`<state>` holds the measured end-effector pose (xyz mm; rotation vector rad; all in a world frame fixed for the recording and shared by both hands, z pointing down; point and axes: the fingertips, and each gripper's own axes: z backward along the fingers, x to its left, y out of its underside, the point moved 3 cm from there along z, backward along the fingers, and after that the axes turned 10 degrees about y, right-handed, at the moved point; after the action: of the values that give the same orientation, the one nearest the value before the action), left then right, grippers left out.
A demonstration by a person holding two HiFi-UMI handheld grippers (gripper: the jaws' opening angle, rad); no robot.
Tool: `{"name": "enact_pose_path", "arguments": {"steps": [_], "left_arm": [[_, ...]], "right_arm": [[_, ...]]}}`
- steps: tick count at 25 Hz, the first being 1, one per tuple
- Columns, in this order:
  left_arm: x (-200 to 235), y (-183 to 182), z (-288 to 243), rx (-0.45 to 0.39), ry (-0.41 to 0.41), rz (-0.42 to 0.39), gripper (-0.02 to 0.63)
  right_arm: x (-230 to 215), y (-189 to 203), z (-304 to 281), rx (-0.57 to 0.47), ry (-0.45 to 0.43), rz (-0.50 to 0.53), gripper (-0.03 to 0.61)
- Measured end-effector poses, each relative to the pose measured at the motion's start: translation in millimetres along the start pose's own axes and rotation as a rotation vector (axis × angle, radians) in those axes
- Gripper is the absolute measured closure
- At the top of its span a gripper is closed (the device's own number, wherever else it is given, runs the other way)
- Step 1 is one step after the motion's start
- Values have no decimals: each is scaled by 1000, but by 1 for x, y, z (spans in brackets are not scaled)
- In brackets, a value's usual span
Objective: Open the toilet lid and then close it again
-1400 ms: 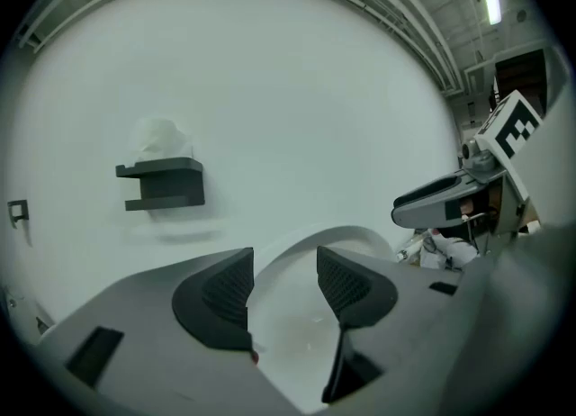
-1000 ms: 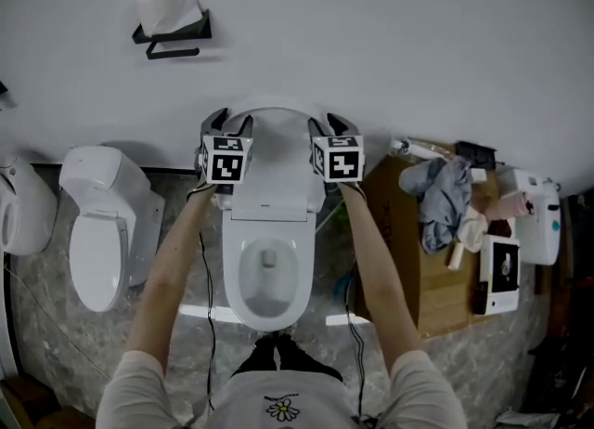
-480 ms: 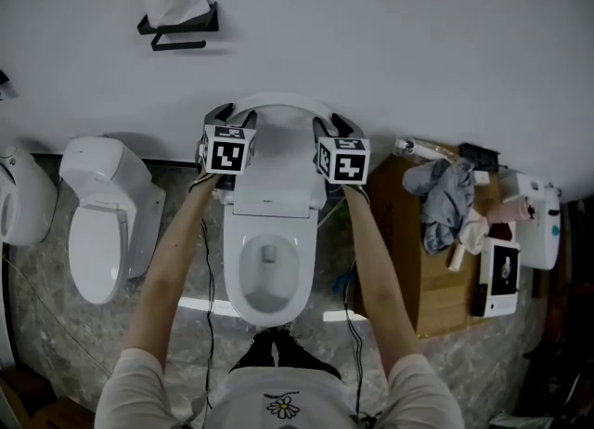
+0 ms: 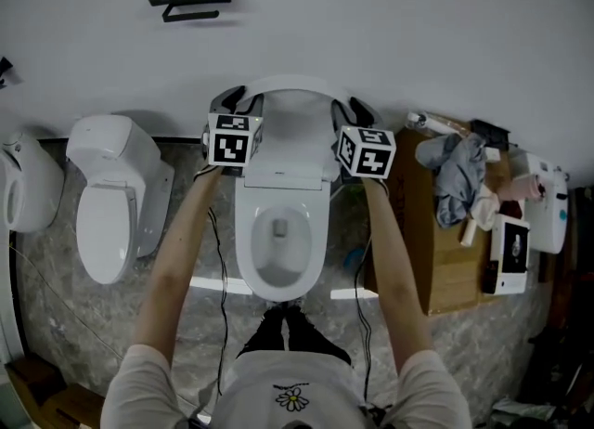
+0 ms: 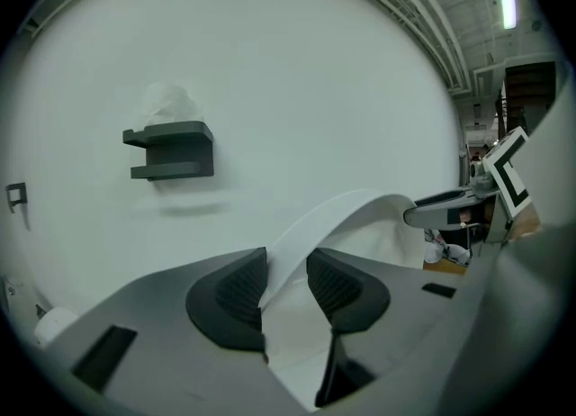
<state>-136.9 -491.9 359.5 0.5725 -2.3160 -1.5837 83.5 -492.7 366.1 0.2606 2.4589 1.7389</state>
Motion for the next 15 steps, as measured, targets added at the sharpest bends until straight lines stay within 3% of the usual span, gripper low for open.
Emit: {"name": "enact_pose_path", "arguments": {"steps": [9,15], "left_arm": [[-26,15,44,-71,-6,-45,457],[-50,33,79,-27,-10,-74,454]], "right_arm": [[8,16,48,-41,0,33,408],[16,36,88,-56,-17,54,407]]}}
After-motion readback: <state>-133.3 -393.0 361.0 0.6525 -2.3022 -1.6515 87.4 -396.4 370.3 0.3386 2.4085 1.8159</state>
